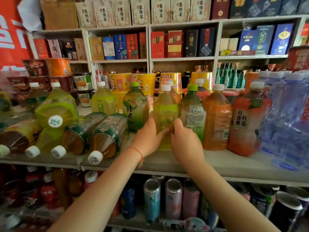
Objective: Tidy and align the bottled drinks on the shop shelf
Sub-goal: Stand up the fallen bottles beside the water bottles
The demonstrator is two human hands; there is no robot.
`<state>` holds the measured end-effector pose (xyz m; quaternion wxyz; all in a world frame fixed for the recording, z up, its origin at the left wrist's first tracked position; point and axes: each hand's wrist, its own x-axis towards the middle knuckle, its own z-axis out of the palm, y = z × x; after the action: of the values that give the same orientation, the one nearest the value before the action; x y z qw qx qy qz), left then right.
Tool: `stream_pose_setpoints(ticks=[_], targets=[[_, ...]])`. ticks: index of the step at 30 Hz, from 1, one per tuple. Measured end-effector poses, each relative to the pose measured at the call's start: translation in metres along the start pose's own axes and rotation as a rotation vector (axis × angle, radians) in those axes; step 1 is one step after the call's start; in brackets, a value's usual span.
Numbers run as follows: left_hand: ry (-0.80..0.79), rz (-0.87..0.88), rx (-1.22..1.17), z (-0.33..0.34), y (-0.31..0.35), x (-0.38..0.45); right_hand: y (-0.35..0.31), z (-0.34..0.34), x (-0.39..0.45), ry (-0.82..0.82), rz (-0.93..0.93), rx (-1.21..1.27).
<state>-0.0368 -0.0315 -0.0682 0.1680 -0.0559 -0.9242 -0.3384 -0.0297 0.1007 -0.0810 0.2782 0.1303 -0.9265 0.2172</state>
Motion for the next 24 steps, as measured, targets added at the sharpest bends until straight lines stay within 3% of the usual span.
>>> stream_pose_setpoints(ticks=[3, 6, 9, 11, 14, 17, 20, 24], targets=[[-0.015, -0.072, 0.251, 0.006, -0.008, -0.011, 0.003, 0.001, -0.001, -0.018, -0.046, -0.022], [0.114, 0.068, 0.389, -0.015, -0.007, -0.025, 0.0, 0.0, -0.006, 0.085, -0.17, 0.108], [0.358, 0.306, 0.361, -0.045, -0.018, -0.044, -0.012, 0.003, -0.011, 0.104, -0.301, 0.221], [0.425, 0.304, 0.492, -0.065, -0.032, -0.05, -0.022, 0.008, -0.012, 0.067, -0.359, 0.233], [0.242, 0.019, 0.663, -0.091, -0.053, -0.051, -0.042, 0.015, -0.011, -0.036, -0.379, 0.225], [0.017, -0.197, 0.519, -0.105, -0.065, -0.047, -0.061, 0.026, -0.01, -0.246, -0.365, 0.12], [-0.055, -0.197, 0.454, -0.116, -0.072, -0.046, -0.082, 0.033, -0.005, -0.45, -0.291, 0.158], [-0.124, -0.155, 0.28, -0.13, -0.083, -0.052, -0.107, 0.039, 0.005, -0.541, -0.172, 0.217]])
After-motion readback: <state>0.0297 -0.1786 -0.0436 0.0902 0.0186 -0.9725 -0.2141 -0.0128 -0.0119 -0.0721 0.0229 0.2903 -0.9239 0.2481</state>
